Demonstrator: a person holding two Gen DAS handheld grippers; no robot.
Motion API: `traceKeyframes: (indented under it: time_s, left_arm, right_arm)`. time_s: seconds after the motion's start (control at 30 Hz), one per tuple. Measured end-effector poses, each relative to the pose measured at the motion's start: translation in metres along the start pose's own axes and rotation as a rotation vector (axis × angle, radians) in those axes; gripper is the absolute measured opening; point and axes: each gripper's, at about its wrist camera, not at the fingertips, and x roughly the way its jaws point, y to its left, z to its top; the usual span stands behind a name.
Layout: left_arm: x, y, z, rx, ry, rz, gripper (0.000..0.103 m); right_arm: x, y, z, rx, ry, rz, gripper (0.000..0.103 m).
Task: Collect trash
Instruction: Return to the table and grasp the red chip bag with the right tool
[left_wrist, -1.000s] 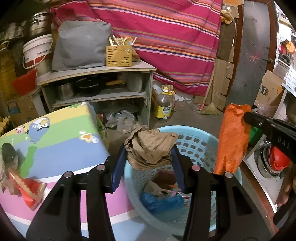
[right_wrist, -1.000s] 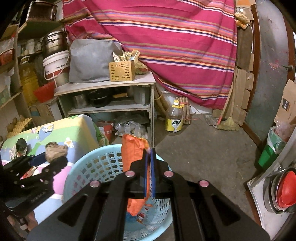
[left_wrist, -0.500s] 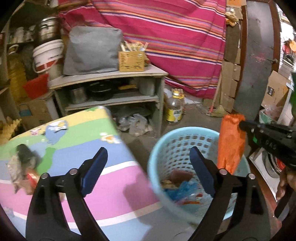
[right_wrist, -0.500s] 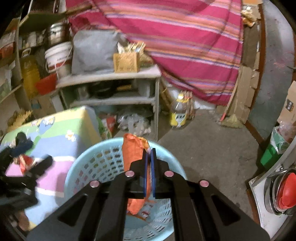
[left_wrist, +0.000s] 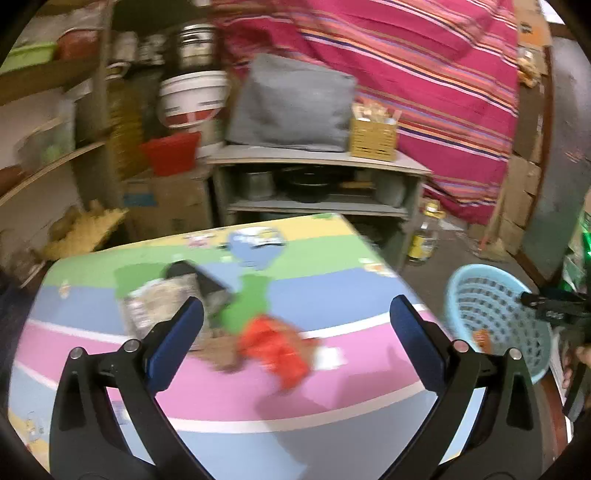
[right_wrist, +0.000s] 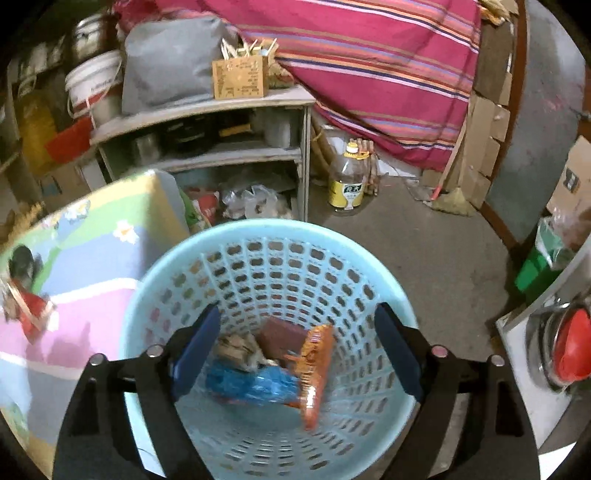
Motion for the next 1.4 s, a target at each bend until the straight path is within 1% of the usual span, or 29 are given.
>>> traceKeyframes:
  time_s: [0.07, 0.17, 0.27, 0.47, 0.63, 0.77, 0.87, 1.0, 1.1, 1.2, 1.3, 1.4]
  left_arm:
    - [-0.004, 0.022, -0.002, -0.016, 0.0, 0.032, 0.098]
    - [-0.01, 0.054, -0.006, -0.031, -0.001, 0.082, 0.098]
    - [-0.015, 0.089, -0.011, -0.053, 0.0, 0.133, 0.098]
    - [-0.013, 0.146, -0.024, -0.103, 0.031, 0.189, 0.098]
    - [-0.013, 0.179, -0.035, -0.132, 0.042, 0.227, 0.098]
    - [-0.008, 0.197, -0.043, -0.145, 0.056, 0.248, 0.098]
    - [-0.003, 0.209, -0.049, -0.156, 0.067, 0.256, 0.098]
    - [0.004, 0.219, -0.056, -0.164, 0.082, 0.264, 0.098]
    - [0.011, 0.227, -0.059, -0.18, 0.091, 0.263, 0.098]
    - [0.019, 0.233, -0.063, -0.205, 0.103, 0.252, 0.098]
    - [0.032, 0.234, -0.064, -0.219, 0.131, 0.238, 0.098]
    - [0.041, 0.23, -0.062, -0.207, 0.139, 0.233, 0.098]
  right_arm:
    - [-0.007, 0.015, 0.002, 0.002, -0.021, 0.014, 0.091]
    - [-0.015, 0.04, 0.004, -0.01, -0.05, 0.041, 0.092]
    - [-0.026, 0.077, 0.005, -0.034, -0.084, 0.072, 0.094]
    - [-0.041, 0.147, 0.0, -0.069, -0.141, 0.133, 0.096]
    - [-0.042, 0.196, -0.005, -0.112, -0.145, 0.184, 0.097]
    - [-0.04, 0.23, -0.015, -0.158, -0.132, 0.2, 0.097]
    - [-0.036, 0.247, -0.024, -0.196, -0.124, 0.206, 0.097]
    - [-0.032, 0.26, -0.034, -0.237, -0.117, 0.211, 0.097]
    - [-0.028, 0.265, -0.038, -0.236, -0.1, 0.24, 0.097]
    - [-0.028, 0.274, -0.042, -0.258, -0.102, 0.263, 0.097]
    - [-0.027, 0.284, -0.047, -0.296, -0.116, 0.274, 0.097]
    - [-0.02, 0.291, -0.049, -0.325, -0.099, 0.267, 0.097]
